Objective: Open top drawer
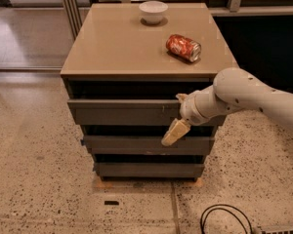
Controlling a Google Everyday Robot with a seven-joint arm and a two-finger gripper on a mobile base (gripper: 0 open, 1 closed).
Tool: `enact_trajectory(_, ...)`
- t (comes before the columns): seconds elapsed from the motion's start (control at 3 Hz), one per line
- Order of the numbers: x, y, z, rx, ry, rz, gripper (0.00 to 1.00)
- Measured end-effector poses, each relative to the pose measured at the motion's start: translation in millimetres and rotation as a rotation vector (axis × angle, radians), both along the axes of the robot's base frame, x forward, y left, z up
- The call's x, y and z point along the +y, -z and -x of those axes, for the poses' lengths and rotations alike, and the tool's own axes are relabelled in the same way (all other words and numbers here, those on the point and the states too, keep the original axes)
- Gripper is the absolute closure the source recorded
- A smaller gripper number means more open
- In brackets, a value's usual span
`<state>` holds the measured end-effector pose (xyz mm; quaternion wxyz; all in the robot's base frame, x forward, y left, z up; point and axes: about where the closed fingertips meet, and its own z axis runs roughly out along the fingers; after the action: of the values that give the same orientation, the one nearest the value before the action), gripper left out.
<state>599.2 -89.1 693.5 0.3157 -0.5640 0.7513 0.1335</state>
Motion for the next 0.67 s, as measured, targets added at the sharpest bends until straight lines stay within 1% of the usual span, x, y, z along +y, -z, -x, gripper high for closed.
enact_trajectory(0.33, 0.1, 0.0, -0.1, 0.000, 0.000, 0.000, 0.00)
enact_trajectory(0.67, 17.9, 17.7, -40.4, 0.029, -0.030, 0.027, 0.00)
